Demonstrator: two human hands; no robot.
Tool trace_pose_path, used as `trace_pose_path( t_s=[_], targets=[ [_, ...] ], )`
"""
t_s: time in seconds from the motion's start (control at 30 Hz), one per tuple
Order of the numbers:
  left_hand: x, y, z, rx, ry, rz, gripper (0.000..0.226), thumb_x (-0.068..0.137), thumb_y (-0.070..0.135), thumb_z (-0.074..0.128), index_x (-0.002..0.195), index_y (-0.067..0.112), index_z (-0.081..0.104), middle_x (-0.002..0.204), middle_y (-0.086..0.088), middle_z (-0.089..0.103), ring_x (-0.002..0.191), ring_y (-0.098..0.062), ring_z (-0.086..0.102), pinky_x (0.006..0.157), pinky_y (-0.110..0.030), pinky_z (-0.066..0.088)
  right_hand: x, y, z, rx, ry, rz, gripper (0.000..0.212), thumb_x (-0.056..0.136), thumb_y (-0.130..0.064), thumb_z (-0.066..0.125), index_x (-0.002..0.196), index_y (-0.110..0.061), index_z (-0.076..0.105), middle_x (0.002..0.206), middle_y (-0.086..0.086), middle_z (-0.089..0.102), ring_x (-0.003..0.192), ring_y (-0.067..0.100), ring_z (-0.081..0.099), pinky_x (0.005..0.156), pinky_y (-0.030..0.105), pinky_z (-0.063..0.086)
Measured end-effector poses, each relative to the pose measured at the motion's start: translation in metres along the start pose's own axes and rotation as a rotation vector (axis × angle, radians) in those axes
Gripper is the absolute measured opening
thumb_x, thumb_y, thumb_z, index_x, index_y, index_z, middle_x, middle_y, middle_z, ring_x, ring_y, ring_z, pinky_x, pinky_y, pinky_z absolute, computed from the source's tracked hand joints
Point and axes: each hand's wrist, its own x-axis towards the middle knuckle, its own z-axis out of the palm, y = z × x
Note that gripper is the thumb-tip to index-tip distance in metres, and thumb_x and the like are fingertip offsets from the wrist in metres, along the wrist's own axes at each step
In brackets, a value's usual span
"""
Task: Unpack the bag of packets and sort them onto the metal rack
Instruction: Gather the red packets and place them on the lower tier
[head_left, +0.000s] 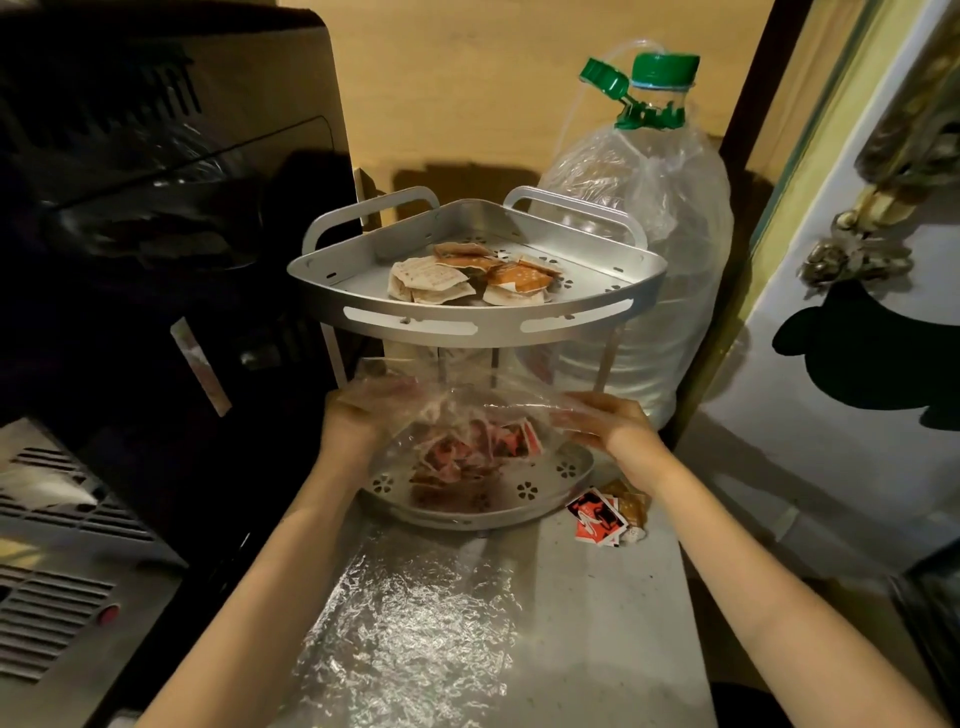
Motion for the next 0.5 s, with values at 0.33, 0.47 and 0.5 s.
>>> trace_pose_path(
  t_s=[0.33,0.47,0.5],
  targets=[
    [-0.023,-0.061,-0.010,0.132,-0.220,0.050,0.037,0.073,-0.010,0.065,0.097,0.017,0.066,0.082,0.017,0.072,0.090,-0.007,0.063,0.067,-0.008,0.049,-0.006,-0.004,-0.002,-0.063,-0.023,-0.045,0.020,0.087,-0.002,0.054,0.101,-0.010,0.066,0.094,0.004,0.070,0.083,0.016,0.069,0.071,0.022,0.058],
    [-0.022,-0.060,-0.009,0.152,-0.125,0.058,0.037,0.078,-0.009,0.060,0.079,0.026,0.072,0.056,0.025,0.066,0.073,0.003,0.064,0.062,-0.003,0.046,-0.003,-0.001,0.002,0.014,0.071,-0.001,0.018,0.083,-0.003,0.060,0.099,-0.009,0.066,0.095,0.006,0.069,0.094,0.023,0.066,0.085,0.031,0.055],
    [-0.019,-0.057,-0.008,0.146,-0.112,0.053,0.025,0.078,-0.007,0.062,0.088,0.014,0.071,0.057,0.021,0.068,0.074,-0.002,0.064,0.060,-0.002,0.045,-0.002,0.000,0.004,-0.033,0.115,0.021,0.014,0.081,-0.007,0.065,0.091,-0.015,0.066,0.091,0.002,0.068,0.096,0.022,0.064,0.090,0.032,0.052]
  ],
)
